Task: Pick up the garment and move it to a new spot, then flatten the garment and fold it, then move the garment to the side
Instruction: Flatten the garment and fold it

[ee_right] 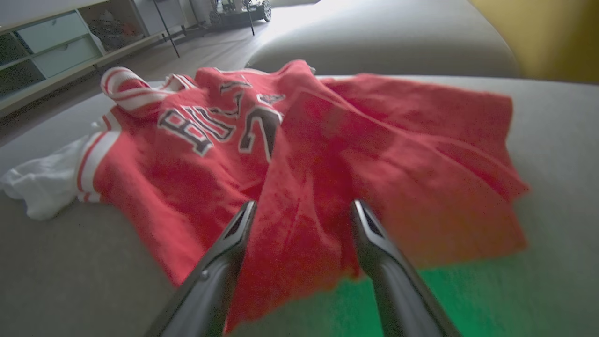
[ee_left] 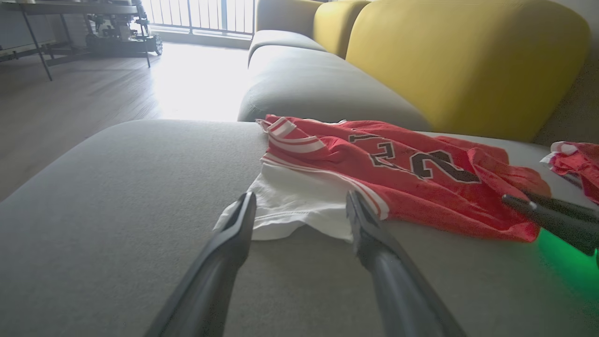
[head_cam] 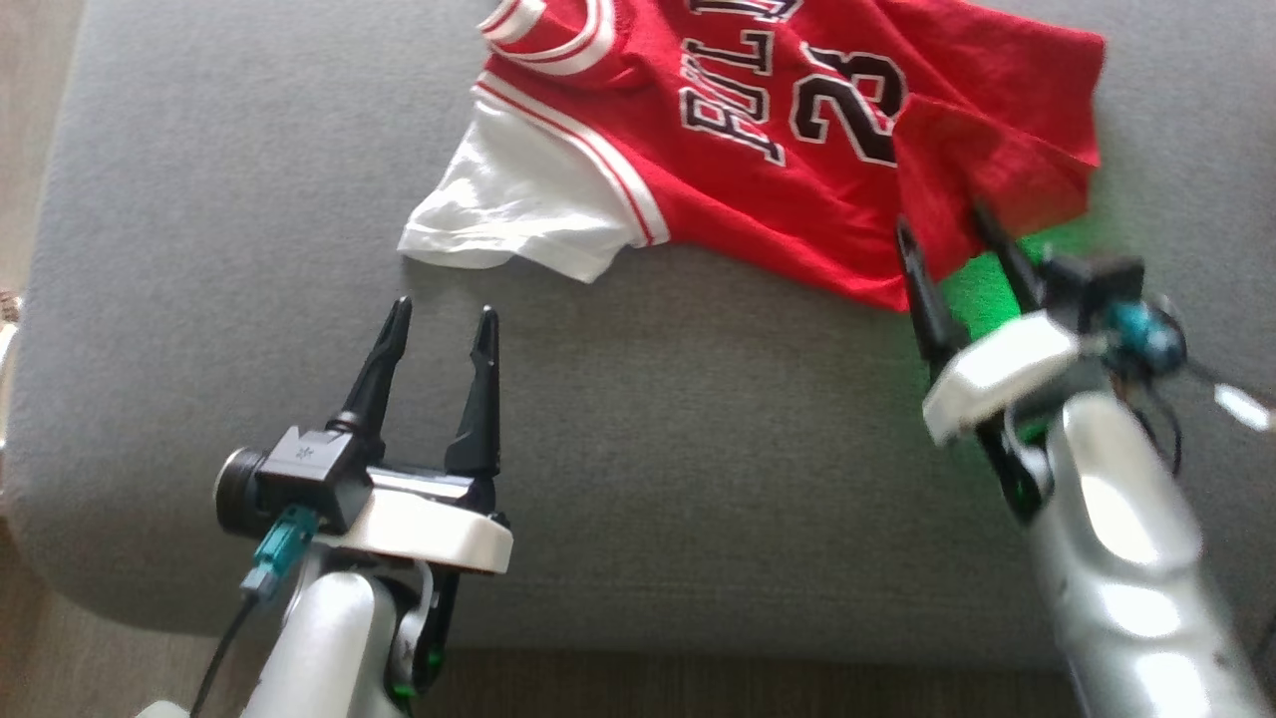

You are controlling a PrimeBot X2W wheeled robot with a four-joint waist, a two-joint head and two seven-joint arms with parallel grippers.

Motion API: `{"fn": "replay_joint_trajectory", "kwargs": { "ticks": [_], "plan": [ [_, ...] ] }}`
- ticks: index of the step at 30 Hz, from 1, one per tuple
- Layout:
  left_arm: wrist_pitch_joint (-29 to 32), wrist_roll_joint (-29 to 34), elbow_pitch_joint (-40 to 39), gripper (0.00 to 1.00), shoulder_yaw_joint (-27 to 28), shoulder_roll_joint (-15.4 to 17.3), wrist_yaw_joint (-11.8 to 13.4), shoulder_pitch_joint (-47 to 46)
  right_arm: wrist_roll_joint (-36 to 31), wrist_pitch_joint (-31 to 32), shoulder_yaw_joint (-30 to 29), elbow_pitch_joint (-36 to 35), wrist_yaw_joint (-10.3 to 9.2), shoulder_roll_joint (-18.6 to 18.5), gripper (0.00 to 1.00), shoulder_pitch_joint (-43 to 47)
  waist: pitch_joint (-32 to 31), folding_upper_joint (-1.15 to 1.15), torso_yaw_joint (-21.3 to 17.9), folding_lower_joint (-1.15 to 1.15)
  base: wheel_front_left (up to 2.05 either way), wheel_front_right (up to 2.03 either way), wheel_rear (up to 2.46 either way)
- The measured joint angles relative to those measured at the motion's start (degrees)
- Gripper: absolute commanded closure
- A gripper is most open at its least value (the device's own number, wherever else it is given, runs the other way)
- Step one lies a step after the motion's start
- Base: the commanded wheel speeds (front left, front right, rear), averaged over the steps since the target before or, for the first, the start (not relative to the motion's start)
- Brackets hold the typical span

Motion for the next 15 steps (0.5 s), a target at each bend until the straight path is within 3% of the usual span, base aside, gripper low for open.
{"fn": "replay_joint_trajectory", "kwargs": {
  "ticks": [5, 15],
  "plan": [
    [0.0, 0.02, -0.09, 0.0, -0.98, 0.0, 0.01, -0.67, 1.07, 0.19, -0.87, -3.85, 0.0, -0.01, 0.0, 5.84, -0.06, 0.0, -1.6, -0.01, 0.0, 0.0, 0.0],
    [0.0, -0.15, 0.01, 0.0, -2.36, 0.0, 0.52, -0.6, -2.59, 5.33, 0.54, -9.82, 0.0, -0.22, 0.0, 3.14, -0.93, 0.0, 0.19, -0.01, 0.0, 0.0, 0.0]
  ]
}}
